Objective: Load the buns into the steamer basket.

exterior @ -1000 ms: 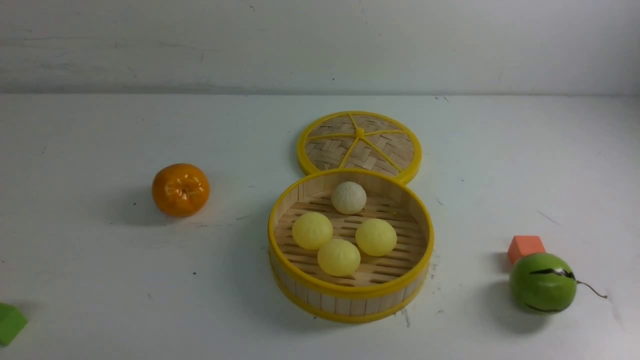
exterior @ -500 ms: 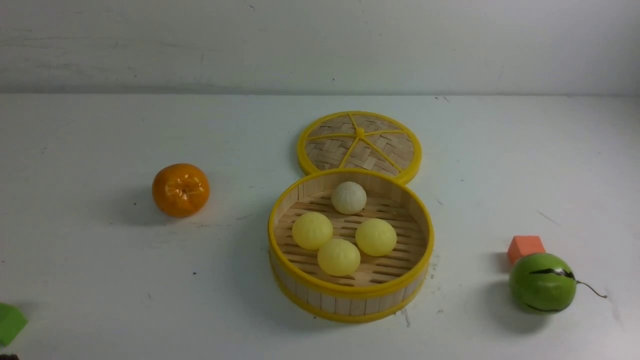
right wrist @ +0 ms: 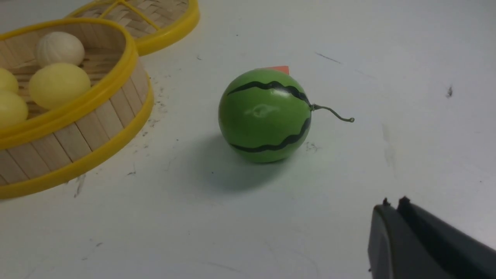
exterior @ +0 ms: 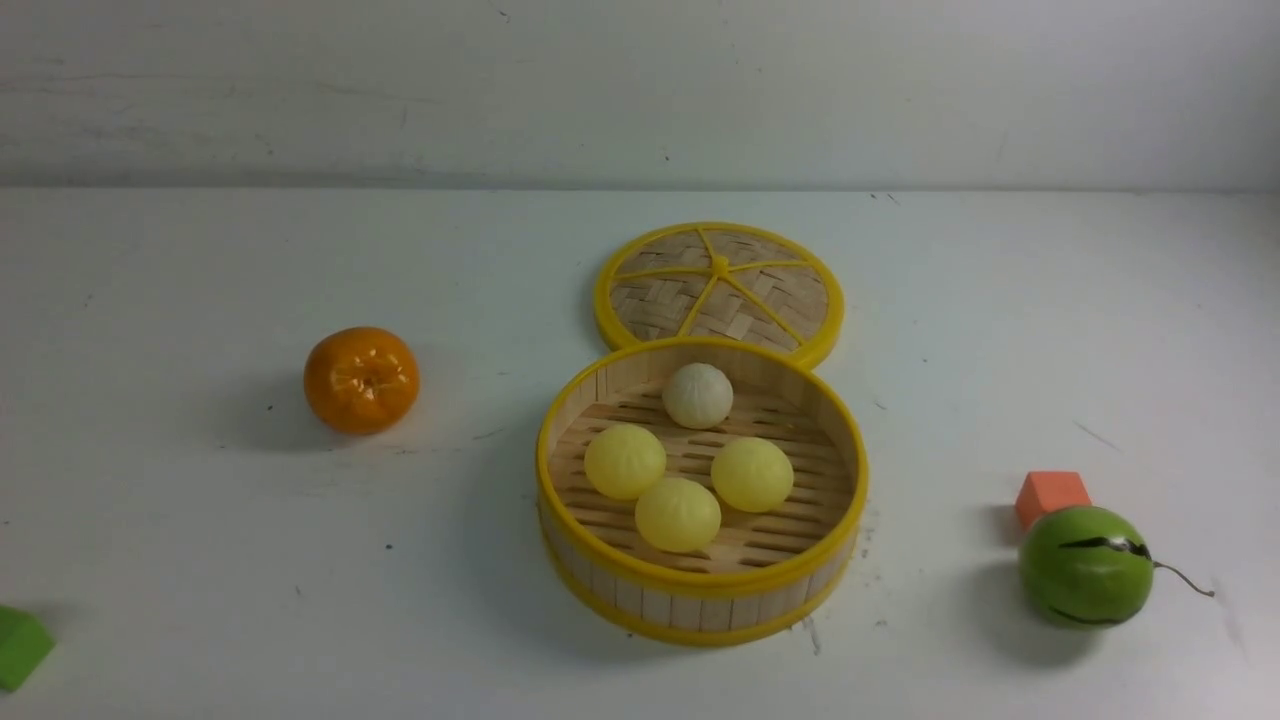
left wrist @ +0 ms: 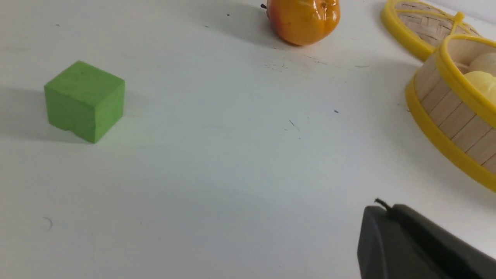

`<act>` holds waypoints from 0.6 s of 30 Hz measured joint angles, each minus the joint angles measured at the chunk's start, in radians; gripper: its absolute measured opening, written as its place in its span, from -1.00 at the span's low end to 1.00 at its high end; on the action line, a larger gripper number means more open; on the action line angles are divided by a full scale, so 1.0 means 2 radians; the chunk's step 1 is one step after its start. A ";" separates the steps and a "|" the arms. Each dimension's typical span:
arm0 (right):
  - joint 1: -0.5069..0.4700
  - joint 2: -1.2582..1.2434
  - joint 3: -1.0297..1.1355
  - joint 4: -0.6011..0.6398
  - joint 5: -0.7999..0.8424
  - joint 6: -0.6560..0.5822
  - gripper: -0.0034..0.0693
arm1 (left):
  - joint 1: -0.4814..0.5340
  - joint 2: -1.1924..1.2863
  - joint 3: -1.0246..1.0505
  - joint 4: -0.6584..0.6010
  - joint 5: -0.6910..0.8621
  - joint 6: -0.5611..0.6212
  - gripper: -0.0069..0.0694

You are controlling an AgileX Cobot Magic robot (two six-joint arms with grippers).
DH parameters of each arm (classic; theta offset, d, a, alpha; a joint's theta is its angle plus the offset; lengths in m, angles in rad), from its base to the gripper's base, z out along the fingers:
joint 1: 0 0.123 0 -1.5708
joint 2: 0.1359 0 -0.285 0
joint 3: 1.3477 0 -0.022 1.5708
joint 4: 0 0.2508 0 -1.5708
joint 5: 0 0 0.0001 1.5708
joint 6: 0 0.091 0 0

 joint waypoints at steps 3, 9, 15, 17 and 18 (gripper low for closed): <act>0.000 0.000 0.000 0.000 0.000 0.000 -0.84 | 0.000 0.000 0.000 0.000 -0.001 -0.001 -0.85; 0.000 0.000 0.000 0.000 0.000 0.000 -0.82 | 0.000 0.000 0.000 0.000 -0.001 -0.001 -0.85; 0.000 0.000 0.000 0.000 0.000 0.000 -0.79 | 0.000 0.000 0.000 0.000 -0.001 -0.001 -0.85; 0.000 0.000 0.000 0.000 0.000 0.000 -0.79 | 0.000 0.000 0.000 0.000 -0.001 -0.001 -0.85; 0.000 0.000 0.000 0.000 0.000 0.000 -0.79 | 0.000 0.000 0.000 0.000 -0.001 -0.001 -0.85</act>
